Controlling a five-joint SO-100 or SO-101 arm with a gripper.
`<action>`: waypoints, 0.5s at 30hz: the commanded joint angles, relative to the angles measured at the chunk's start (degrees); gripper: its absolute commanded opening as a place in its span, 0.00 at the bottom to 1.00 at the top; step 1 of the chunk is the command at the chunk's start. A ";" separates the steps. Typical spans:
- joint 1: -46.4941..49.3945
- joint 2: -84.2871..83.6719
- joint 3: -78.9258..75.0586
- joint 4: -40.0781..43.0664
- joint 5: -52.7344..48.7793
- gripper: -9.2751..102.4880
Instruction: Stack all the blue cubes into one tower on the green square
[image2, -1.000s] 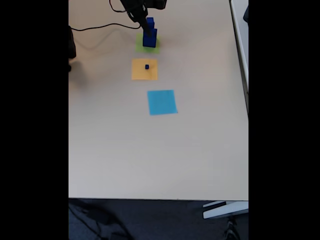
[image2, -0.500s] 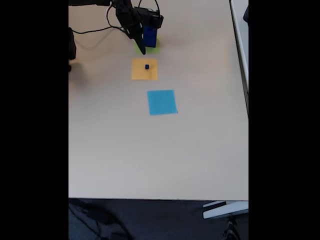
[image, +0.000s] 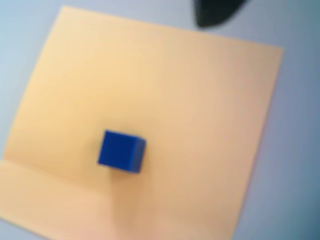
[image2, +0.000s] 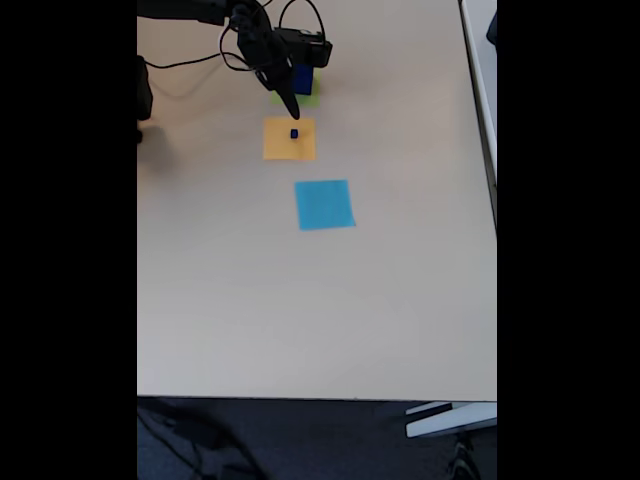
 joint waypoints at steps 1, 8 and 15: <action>0.62 0.53 1.14 -2.37 -0.09 0.34; 1.32 -0.53 5.36 -8.61 -0.88 0.33; 1.14 -0.97 8.79 -14.41 -1.67 0.33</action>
